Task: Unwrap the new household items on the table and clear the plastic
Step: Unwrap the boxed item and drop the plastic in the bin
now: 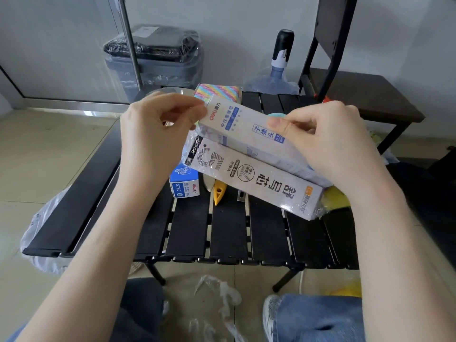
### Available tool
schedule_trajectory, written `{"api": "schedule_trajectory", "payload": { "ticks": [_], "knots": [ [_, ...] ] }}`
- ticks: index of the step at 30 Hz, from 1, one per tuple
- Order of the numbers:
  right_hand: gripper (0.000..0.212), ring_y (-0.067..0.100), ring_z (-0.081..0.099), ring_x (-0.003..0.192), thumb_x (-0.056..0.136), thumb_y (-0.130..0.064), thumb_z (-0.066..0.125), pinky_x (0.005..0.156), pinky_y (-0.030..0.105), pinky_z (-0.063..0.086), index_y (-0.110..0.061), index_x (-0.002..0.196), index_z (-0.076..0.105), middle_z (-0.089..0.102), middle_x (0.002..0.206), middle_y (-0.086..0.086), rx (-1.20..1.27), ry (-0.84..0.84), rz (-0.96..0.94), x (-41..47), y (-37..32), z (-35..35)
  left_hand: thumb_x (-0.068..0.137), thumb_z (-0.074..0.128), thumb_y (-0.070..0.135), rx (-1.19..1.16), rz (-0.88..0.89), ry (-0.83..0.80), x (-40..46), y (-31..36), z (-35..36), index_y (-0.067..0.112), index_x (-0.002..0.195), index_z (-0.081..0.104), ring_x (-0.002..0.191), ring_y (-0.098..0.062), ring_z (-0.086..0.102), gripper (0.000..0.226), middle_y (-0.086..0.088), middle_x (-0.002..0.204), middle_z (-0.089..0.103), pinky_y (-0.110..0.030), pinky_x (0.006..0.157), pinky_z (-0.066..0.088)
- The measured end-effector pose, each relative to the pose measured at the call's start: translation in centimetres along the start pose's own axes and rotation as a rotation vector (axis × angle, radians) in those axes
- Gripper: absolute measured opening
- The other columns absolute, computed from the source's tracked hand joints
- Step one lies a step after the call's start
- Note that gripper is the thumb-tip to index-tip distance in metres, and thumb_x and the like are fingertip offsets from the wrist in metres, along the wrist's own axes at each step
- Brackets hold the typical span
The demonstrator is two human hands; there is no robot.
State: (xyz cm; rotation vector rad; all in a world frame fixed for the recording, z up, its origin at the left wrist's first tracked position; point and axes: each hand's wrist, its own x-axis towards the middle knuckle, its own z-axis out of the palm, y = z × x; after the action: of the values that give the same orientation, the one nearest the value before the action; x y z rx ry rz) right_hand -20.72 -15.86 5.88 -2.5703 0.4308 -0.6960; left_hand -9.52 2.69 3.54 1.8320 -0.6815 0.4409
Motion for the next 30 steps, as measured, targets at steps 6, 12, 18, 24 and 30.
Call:
{"api": "schedule_trajectory", "payload": {
  "ticks": [6,12,18,24,30],
  "knots": [
    [0.038,0.006,0.061,0.088,0.08,-0.064,0.057,0.072,0.03,0.05,-0.033,0.097,0.071,0.069,0.087,-0.014,0.084,-0.155,0.059,-0.1,0.2,-0.5,0.085,0.064,0.009,0.008,0.088,0.18,-0.1,-0.5,2.1,0.009,0.089,0.074,0.069,0.005,0.057,0.01,0.002,0.085,0.061,-0.003,0.066,0.039],
    [0.046,0.0,0.058,0.096,0.087,-0.064,0.046,0.078,0.024,0.049,-0.037,0.123,0.056,0.064,0.104,-0.015,0.223,-0.402,0.123,-0.5,1.9,0.4,0.088,0.059,0.013,-0.067,0.11,0.148,0.2,0.3,2.9,0.012,0.082,0.064,0.076,0.001,0.056,0.008,0.019,0.081,0.052,-0.011,0.067,0.043],
    [0.057,0.016,0.065,0.109,0.074,-0.061,0.05,0.101,0.042,0.048,-0.031,0.122,0.056,0.069,0.118,-0.001,0.767,-0.569,0.231,-2.0,2.3,0.4,0.091,0.052,0.016,-0.166,0.132,-0.01,0.0,3.7,2.7,0.03,0.076,0.051,0.072,0.006,0.054,0.021,0.015,0.079,0.056,-0.011,0.067,0.043],
    [0.024,0.003,0.071,0.074,0.09,-0.046,0.043,0.071,0.019,0.057,-0.031,0.099,0.06,0.075,0.079,-0.012,0.966,-0.594,0.358,-4.3,1.9,-0.6,0.092,0.049,0.019,-0.2,0.176,-0.094,-0.2,6.3,1.8,0.032,0.079,0.053,0.083,-0.012,0.062,0.019,0.008,0.094,0.063,-0.038,0.078,0.054],
    [0.057,0.012,0.065,0.108,0.076,-0.07,0.041,0.1,0.042,0.049,-0.036,0.12,0.053,0.069,0.116,-0.006,0.881,-0.475,0.342,-6.1,-0.7,-1.6,0.098,0.046,0.01,-0.181,0.235,-0.235,-0.5,6.5,-0.3,0.006,0.086,0.057,0.091,0.005,0.061,0.017,0.008,0.117,0.048,-0.019,0.079,0.051]
  ]
}}
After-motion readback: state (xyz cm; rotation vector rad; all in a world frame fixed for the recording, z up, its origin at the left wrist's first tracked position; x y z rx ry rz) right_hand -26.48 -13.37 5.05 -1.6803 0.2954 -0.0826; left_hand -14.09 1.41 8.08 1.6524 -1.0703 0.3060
